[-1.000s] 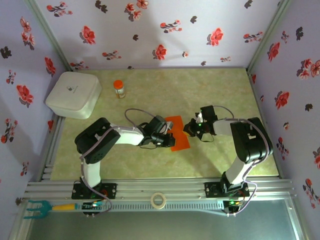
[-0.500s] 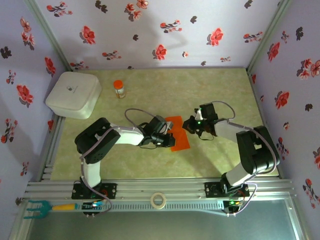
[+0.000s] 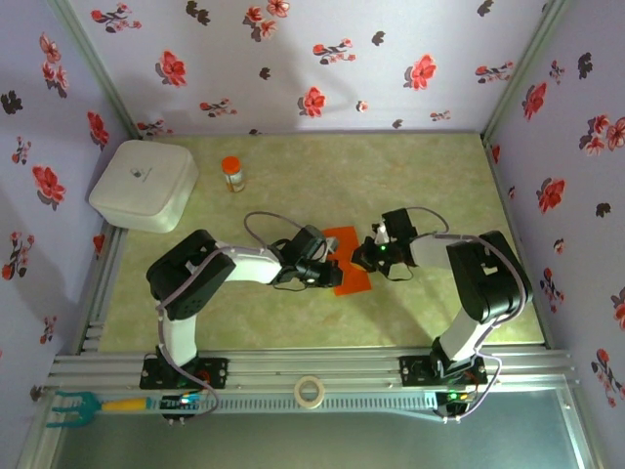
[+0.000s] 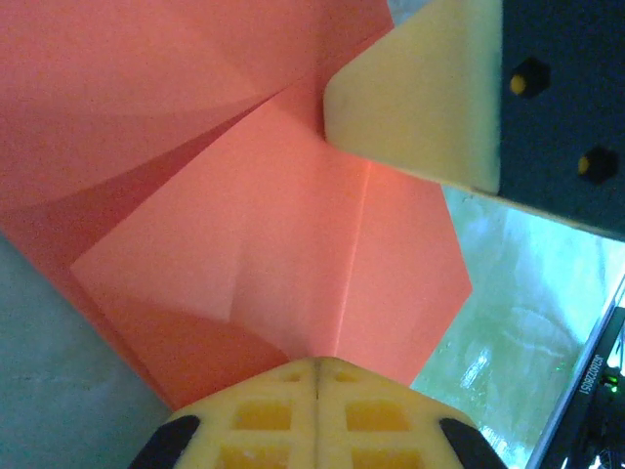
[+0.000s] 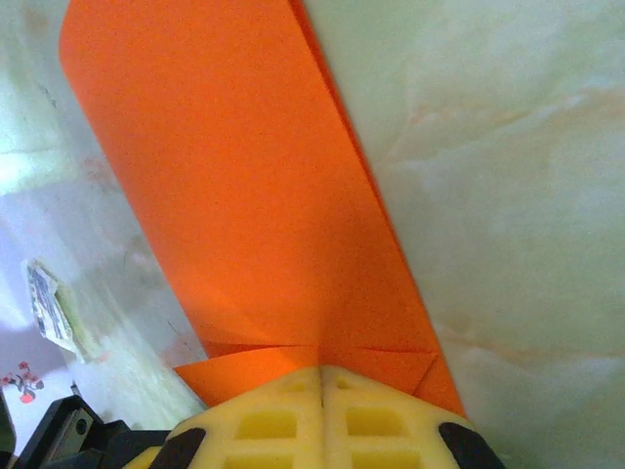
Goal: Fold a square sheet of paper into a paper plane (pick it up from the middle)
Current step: Fold the triangle a second time at the center of the table.
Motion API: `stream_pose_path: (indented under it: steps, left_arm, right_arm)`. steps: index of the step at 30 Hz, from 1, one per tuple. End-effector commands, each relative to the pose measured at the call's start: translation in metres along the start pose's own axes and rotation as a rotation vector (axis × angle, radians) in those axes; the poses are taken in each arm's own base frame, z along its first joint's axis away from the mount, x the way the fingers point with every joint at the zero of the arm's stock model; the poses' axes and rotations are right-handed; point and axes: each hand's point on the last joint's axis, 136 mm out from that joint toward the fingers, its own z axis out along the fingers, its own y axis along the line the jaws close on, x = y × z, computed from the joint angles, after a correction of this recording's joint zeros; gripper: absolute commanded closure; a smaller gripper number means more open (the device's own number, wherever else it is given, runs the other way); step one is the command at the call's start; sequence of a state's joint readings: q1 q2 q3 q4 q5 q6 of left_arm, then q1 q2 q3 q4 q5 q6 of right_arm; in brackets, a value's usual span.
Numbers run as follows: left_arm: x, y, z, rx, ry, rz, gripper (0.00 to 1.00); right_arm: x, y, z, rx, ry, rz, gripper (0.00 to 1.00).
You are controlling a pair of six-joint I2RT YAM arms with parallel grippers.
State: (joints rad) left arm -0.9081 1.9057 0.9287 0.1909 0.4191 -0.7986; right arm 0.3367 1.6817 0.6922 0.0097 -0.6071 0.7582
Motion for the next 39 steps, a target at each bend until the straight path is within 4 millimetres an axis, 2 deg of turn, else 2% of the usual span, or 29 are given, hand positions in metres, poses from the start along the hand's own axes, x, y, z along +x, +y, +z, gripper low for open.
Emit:
stream_pose_path:
  steps: [1, 8, 13, 16, 22, 27, 31, 39]
  left_arm:
    - [0.064, 0.061, 0.012, -0.195, 0.197, -0.066, 1.0]
    - [0.065, 0.062, 0.012, -0.194, 0.196, -0.066, 1.0]
    - [0.066, 0.062, 0.01, -0.197, 0.203, -0.054, 1.0]
    - [0.066, 0.059, 0.008, -0.193, 0.205, -0.04, 1.0]
    - [0.065, 0.054, 0.002, -0.186, 0.214, -0.016, 1.0]
    - [0.063, 0.05, -0.001, -0.177, 0.209, -0.007, 1.0]
    - [0.056, 0.043, -0.001, -0.164, 0.196, -0.001, 1.0]
    - [0.029, 0.007, -0.015, -0.111, 0.136, 0.035, 1.0]
  right_arm:
    - [-0.026, -0.021, -0.005, 0.059, -0.084, 0.024, 0.99]
    - [-0.041, -0.024, -0.016, 0.028, -0.142, 0.051, 0.99]
    - [-0.043, -0.005, -0.032, -0.015, -0.178, 0.013, 0.98]
    - [-0.035, 0.012, -0.04, -0.059, -0.169, -0.016, 0.97]
    - [0.003, 0.027, -0.018, -0.06, -0.054, -0.065, 0.97]
    - [0.014, 0.015, -0.005, -0.026, -0.022, -0.051, 1.0]
    - [0.017, -0.008, 0.005, 0.039, -0.001, -0.016, 1.0]
    - [0.022, -0.031, 0.003, 0.119, -0.029, 0.017, 1.0]
